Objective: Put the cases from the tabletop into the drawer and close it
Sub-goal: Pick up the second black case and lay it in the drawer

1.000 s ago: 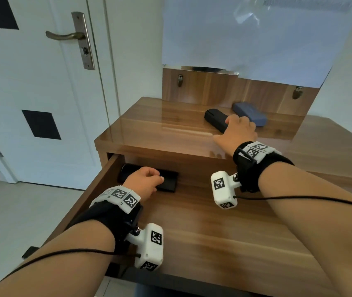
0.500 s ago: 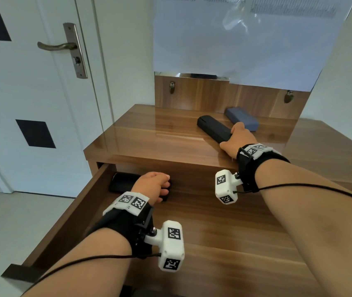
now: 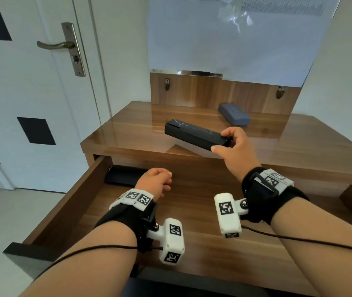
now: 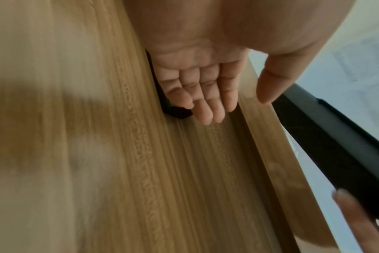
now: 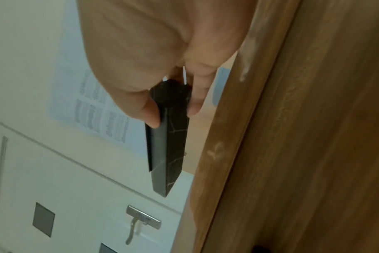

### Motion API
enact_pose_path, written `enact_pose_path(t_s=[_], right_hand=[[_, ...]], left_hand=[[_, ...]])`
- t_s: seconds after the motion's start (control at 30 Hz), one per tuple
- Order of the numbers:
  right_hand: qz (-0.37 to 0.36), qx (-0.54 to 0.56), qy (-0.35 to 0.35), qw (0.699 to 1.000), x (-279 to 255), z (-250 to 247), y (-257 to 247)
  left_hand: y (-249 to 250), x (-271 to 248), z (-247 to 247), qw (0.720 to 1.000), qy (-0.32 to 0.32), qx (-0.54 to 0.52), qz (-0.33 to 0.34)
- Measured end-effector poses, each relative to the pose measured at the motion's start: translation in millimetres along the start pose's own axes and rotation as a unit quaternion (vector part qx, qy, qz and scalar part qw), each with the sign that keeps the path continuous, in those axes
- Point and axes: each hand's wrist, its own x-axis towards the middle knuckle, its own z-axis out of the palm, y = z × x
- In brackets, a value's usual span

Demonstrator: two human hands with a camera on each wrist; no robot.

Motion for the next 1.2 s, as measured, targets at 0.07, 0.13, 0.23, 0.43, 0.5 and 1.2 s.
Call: enact_pose_path(t_s=[0.07, 0.13, 0.23, 0.43, 0.5, 1.2], right_hand=[[-0.005, 0.035, -0.009, 0.999, -9, -5, 4], [-0.012, 0.052, -0.026, 0.998, -16, -10, 6], [-0.020, 0.045, -0.053, 0.997, -30, -12, 10], [-0.015, 0.071, -0.074, 0.995, -40, -11, 16], [-0.009, 0.079, -0.089, 0.993, -42, -13, 17], [0.089, -0.226, -0.186, 0.952, -46, -4, 60]], left_hand=[[2, 3, -8, 0.999, 0.020, -0.028, 0.003], [5, 6, -14, 0.998, 0.037, -0.055, -0.002], [4, 9, -15, 0.997, 0.027, -0.066, -0.001], [-4, 12, -15, 0.999, 0.007, -0.035, 0.024], [-4, 12, -18, 0.999, 0.005, -0.039, 0.031], [-24, 18, -11, 0.990, -0.107, 0.095, -0.020]])
